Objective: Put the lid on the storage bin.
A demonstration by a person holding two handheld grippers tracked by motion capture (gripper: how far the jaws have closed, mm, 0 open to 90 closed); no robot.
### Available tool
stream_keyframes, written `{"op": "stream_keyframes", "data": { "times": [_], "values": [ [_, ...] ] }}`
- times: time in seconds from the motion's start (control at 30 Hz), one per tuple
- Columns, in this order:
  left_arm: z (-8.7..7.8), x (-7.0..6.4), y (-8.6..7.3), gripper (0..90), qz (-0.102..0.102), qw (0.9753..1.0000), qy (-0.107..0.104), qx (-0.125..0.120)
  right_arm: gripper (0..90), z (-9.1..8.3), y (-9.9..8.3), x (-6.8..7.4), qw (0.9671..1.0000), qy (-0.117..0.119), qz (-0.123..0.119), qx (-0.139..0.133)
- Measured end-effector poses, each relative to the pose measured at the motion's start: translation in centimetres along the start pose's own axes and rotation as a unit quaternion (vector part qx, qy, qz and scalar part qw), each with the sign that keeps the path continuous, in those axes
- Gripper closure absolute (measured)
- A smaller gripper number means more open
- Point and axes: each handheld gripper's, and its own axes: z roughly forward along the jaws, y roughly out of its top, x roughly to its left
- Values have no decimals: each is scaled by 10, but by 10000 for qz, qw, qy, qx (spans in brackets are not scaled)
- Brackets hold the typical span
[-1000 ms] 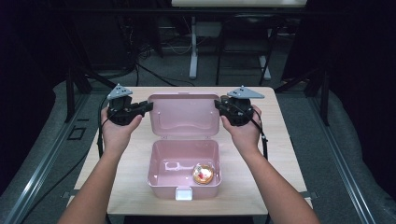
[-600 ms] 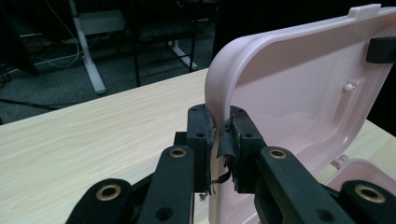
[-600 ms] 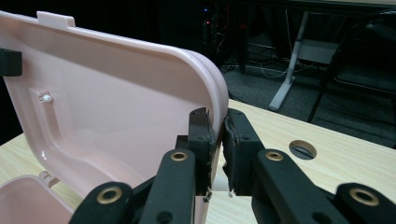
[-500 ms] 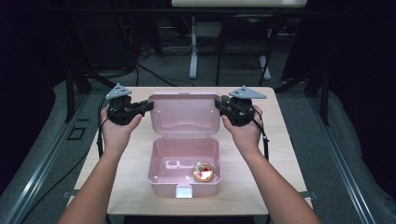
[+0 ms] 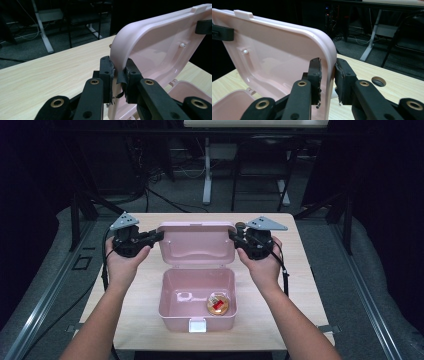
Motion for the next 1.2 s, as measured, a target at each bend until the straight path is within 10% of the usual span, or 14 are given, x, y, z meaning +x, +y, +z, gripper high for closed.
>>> {"op": "stream_keyframes", "data": {
  "times": [1.2],
  "values": [
    [-25, -10, 3, 775, 138, 9997, -160, -77, 736, -21, -2, 8, 9997, 97, -211, 74]
  ]
}}
